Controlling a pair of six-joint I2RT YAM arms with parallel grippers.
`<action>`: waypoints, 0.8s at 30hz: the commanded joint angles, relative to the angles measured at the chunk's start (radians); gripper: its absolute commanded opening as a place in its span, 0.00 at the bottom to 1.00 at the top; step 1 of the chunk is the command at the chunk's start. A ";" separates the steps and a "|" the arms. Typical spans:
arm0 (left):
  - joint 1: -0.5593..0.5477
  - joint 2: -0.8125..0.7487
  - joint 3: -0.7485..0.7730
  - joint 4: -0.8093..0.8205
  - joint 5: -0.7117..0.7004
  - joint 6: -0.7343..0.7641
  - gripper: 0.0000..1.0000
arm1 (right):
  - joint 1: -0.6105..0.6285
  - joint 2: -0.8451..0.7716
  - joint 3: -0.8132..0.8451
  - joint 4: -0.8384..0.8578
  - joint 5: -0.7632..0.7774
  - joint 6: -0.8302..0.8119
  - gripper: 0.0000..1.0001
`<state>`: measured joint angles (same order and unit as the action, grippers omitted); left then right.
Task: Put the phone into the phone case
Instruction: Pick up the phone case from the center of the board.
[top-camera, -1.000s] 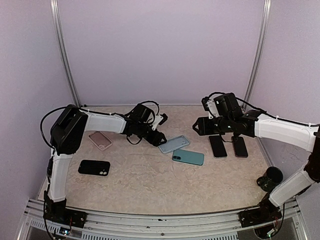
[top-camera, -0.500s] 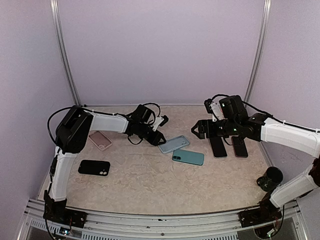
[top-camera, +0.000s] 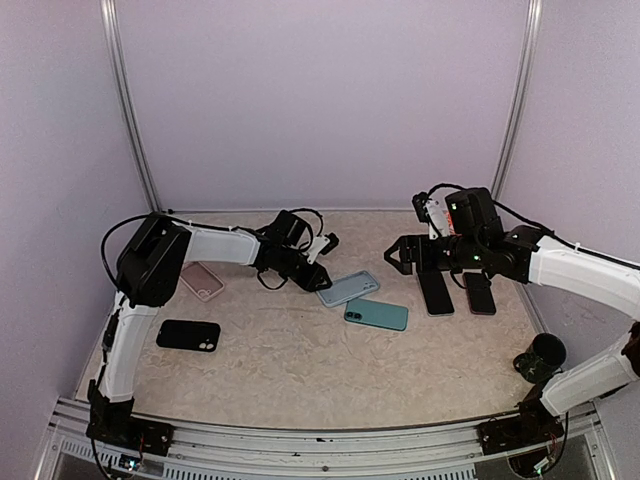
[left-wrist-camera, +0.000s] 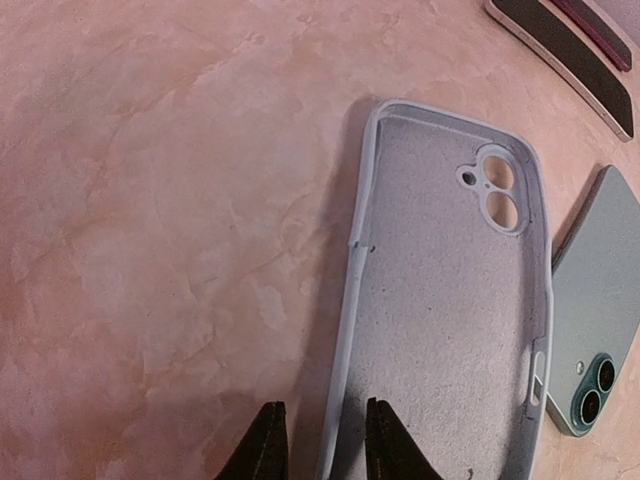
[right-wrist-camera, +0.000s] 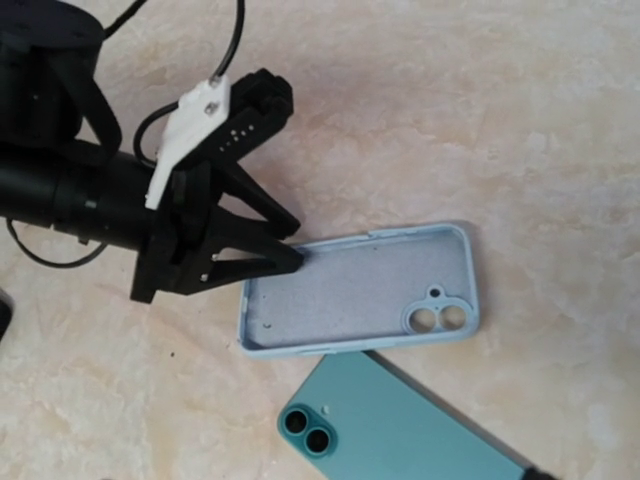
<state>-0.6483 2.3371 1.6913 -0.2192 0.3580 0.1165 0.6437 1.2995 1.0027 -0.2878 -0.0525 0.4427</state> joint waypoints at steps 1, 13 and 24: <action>0.001 0.026 0.026 -0.015 0.022 0.001 0.25 | -0.001 -0.019 0.007 -0.004 -0.001 -0.004 0.86; -0.001 0.015 0.010 0.012 -0.030 -0.033 0.01 | -0.001 -0.016 0.005 0.001 0.000 -0.003 0.88; -0.014 -0.087 -0.054 0.119 -0.262 -0.217 0.00 | -0.002 -0.016 -0.007 0.002 0.009 -0.004 0.88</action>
<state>-0.6563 2.3230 1.6650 -0.1638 0.2527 -0.0002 0.6437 1.2995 1.0027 -0.2874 -0.0521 0.4419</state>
